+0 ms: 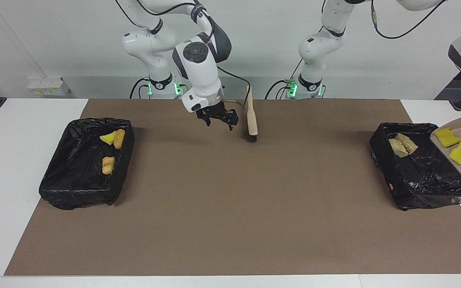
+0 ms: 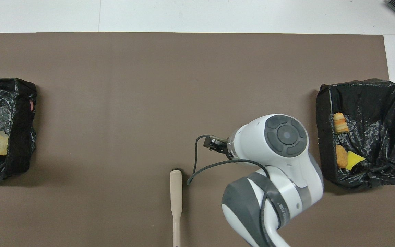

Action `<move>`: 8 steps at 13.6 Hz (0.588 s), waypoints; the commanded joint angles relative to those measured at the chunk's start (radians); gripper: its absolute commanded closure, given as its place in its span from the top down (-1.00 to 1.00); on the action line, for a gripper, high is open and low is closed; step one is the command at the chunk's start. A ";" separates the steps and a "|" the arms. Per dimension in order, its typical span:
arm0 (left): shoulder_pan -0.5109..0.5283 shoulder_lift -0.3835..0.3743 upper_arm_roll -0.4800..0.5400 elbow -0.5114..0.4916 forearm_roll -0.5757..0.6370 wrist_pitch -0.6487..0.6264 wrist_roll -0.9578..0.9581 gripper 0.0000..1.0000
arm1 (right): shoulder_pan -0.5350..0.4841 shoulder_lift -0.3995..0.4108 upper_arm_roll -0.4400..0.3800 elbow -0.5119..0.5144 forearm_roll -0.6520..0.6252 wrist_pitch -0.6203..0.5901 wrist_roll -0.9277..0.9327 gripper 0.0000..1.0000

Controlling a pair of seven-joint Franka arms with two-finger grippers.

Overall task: Sweep and dump trash in bin
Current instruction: 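Tip the dustpan into the bin with the left gripper while the right gripper withdraws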

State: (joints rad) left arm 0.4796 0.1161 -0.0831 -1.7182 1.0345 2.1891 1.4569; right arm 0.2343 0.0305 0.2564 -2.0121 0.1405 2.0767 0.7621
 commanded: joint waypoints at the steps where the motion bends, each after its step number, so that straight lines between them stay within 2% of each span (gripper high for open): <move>1: -0.039 0.010 0.016 0.025 0.051 -0.020 -0.020 -1.00 | -0.134 -0.049 0.015 -0.002 -0.028 -0.043 -0.166 1.00; 3: -0.076 -0.004 0.014 0.014 0.090 -0.119 -0.038 -1.00 | -0.222 -0.090 0.011 0.013 -0.028 -0.076 -0.239 1.00; 4: -0.114 -0.009 0.013 0.011 0.104 -0.206 -0.073 -1.00 | -0.271 -0.093 0.009 0.059 -0.028 -0.152 -0.242 1.00; 6: -0.159 -0.013 0.013 0.009 0.101 -0.290 -0.119 -1.00 | -0.347 -0.083 0.004 0.198 -0.032 -0.358 -0.282 1.00; 8: -0.159 -0.042 0.013 -0.035 0.099 -0.310 -0.190 -1.00 | -0.401 -0.090 -0.002 0.259 -0.041 -0.431 -0.340 1.00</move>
State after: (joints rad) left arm 0.3303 0.1107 -0.0859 -1.7165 1.1133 1.9016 1.3245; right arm -0.1245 -0.0684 0.2472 -1.8252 0.1251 1.7142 0.4674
